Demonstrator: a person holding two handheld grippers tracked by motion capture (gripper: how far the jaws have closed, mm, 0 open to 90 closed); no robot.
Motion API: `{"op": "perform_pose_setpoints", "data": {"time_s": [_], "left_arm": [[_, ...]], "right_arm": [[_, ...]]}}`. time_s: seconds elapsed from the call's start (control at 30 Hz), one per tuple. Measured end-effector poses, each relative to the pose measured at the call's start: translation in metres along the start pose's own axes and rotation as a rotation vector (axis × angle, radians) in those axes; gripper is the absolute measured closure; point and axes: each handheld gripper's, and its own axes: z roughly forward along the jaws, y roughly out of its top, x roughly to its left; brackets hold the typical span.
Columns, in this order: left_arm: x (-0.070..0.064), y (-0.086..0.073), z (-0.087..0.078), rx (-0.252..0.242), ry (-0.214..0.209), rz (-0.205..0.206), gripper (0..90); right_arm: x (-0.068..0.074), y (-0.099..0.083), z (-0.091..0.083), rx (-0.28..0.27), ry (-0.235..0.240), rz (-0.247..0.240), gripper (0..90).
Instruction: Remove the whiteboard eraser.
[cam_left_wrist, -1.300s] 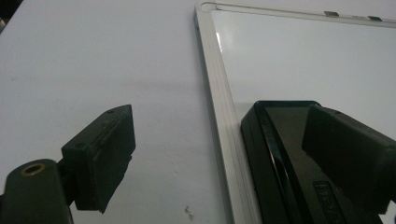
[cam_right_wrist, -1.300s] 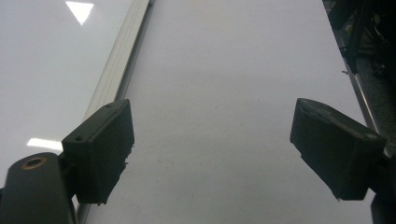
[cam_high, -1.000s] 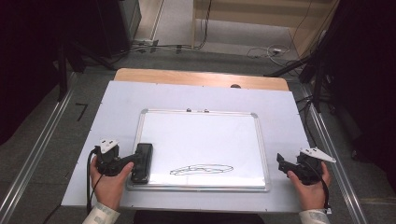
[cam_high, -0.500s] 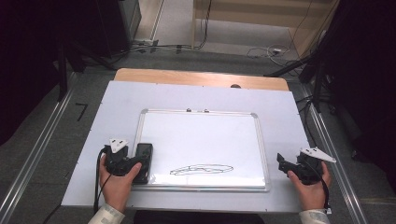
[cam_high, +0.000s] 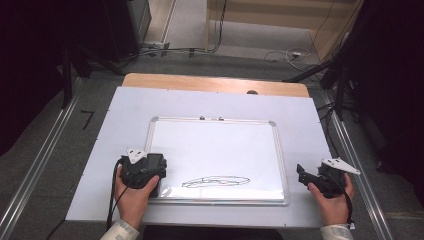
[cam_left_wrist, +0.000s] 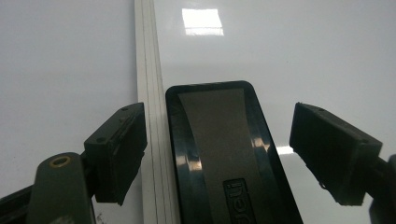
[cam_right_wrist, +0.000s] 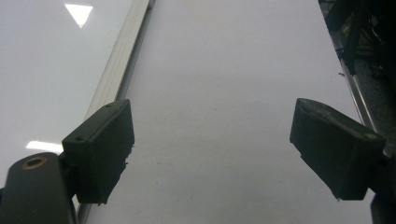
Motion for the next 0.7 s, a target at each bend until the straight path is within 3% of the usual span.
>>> {"op": "perform_pose_setpoints", "data": {"time_s": [0.47, 0.7], "left_arm": [[-0.0086, -0.0023, 0.0036, 0.021, 0.057, 0.016, 34.7], [-0.0102, -0.0036, 0.0070, 0.033, 0.080, 0.033, 36.7]], "right_arm": [[-0.0001, 0.0000, -0.0002, 0.000, -0.001, 0.005, 12.7], [-0.0003, 0.0000, 0.0000, 0.000, -0.003, 0.004, 12.8]]}}
